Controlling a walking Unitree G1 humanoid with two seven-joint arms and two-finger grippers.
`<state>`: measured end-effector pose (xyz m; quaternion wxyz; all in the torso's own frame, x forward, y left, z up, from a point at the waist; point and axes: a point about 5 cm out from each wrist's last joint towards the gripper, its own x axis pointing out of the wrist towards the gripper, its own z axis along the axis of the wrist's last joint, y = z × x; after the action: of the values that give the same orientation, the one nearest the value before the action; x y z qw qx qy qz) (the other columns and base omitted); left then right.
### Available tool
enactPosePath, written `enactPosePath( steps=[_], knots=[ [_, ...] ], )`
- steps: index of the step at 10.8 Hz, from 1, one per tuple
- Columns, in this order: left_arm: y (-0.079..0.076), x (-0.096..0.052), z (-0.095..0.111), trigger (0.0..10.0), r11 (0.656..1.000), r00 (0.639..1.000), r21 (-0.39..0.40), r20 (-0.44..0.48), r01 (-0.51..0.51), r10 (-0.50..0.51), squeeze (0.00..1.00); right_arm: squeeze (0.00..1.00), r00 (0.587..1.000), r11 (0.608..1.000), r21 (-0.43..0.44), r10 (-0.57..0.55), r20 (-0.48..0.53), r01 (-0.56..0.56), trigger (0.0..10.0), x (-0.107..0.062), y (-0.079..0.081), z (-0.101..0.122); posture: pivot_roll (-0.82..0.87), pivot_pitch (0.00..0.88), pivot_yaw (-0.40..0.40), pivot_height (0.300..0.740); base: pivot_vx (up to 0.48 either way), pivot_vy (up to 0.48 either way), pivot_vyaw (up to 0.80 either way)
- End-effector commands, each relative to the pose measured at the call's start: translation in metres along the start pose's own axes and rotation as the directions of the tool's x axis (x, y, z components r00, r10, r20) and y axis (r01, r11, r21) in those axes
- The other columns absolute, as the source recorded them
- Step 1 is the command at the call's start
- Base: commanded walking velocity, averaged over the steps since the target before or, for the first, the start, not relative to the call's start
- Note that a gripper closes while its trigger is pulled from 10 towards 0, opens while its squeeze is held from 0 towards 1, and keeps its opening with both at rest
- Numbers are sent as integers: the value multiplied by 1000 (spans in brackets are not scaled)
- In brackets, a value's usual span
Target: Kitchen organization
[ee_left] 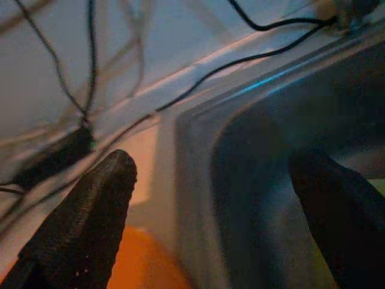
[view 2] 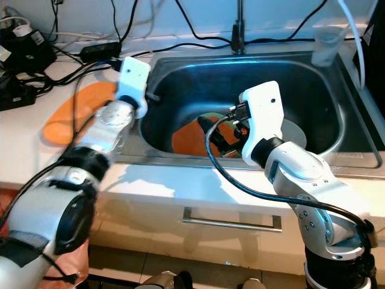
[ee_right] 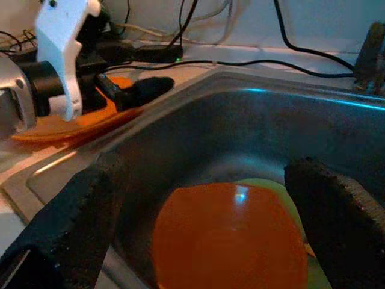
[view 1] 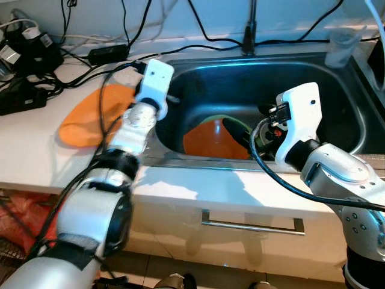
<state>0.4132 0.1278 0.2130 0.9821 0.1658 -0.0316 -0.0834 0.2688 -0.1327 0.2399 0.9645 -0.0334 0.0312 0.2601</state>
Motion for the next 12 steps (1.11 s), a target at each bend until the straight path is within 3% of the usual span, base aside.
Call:
enactPosePath(
  steps=[1,2,6,7,8,12],
  knots=[
    [14,-5,-7,10000,997,999,62,-18,-36,37,1000,0,999,1000,-7,31,14,-31,10000,4,5,2,-87,62,139,740,0,0,0],
    [22,-10,-18,10000,992,998,114,-45,-48,53,1000,0,999,999,-4,42,15,-42,10000,5,6,2,-80,62,134,740,0,0,0],
    [39,-28,-48,10000,980,989,189,-125,-61,85,1000,0,996,996,5,85,11,-85,10000,8,9,1,-64,71,108,740,0,0,0],
    [39,-29,-49,10000,979,988,197,-130,-56,83,933,0,995,995,9,98,11,-98,10000,8,10,1,-62,75,106,740,0,0,0],
    [38,-31,-50,10000,977,988,211,-137,-38,68,0,0,993,993,10,115,9,-115,10000,7,12,1,-59,77,104,740,0,0,0],
    [37,-37,-45,10000,972,991,232,-136,45,-13,0,0,992,992,12,123,10,-123,10000,8,13,0,-42,73,114,740,0,0,0]
  ],
)
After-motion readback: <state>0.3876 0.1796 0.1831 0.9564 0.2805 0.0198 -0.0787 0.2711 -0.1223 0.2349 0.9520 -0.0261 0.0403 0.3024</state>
